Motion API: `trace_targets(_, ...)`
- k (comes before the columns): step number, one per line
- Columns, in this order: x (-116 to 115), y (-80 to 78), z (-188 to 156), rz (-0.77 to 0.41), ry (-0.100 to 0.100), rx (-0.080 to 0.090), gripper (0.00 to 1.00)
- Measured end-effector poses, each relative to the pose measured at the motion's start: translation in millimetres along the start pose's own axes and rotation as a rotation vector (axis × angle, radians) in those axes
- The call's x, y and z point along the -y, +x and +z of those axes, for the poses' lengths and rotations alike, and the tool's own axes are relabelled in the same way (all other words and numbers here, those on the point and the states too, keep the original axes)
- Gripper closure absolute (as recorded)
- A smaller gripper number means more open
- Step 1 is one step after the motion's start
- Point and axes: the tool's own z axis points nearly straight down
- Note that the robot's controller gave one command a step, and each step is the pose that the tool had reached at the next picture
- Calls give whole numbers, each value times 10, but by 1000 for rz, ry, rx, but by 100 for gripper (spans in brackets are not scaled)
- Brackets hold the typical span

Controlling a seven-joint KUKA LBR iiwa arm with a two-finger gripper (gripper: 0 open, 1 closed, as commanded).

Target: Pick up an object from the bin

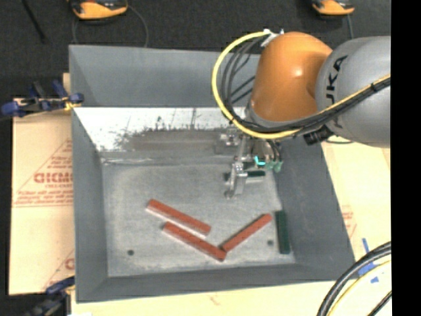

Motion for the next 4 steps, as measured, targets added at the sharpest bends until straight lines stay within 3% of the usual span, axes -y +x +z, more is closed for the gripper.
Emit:
trace_targets(1, -196, 479, 1151, -46, 1, -4, 0)
trace_targets(2, -446, 697, 1443, 16, -2, 4, 0)
trace_targets(3, -440, 688, 1408, 19, -2, 1, 100)
trace_targets(4, -640, 565, -43, 13, -4, 15, 100)
